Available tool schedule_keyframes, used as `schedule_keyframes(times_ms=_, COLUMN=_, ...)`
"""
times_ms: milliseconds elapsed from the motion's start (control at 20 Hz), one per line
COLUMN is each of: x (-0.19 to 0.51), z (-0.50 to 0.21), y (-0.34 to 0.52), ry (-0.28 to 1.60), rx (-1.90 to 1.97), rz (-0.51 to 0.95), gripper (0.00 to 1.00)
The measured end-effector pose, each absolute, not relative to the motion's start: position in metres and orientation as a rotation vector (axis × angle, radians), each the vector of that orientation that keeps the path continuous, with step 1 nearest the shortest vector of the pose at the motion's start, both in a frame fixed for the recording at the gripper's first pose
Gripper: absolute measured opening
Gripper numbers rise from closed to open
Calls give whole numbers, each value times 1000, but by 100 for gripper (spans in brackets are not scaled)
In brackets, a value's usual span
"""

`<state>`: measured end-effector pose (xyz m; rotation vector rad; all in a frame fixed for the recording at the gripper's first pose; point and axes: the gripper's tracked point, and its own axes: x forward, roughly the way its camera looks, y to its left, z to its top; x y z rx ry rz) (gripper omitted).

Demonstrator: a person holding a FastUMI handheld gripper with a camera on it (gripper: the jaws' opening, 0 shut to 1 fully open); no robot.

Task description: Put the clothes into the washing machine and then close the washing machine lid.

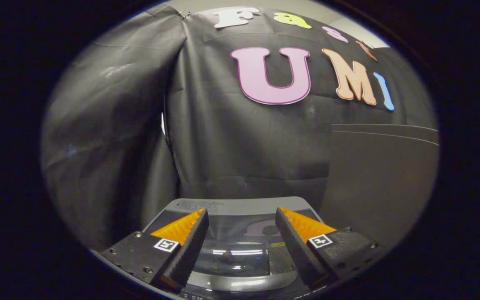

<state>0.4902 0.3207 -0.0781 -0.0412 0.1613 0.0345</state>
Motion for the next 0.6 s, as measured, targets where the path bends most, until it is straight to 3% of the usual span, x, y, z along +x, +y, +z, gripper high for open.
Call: schedule_keyframes(times_ms=600, x=424, z=-81, y=292, ry=203, rx=-38, rz=22, gripper=98)
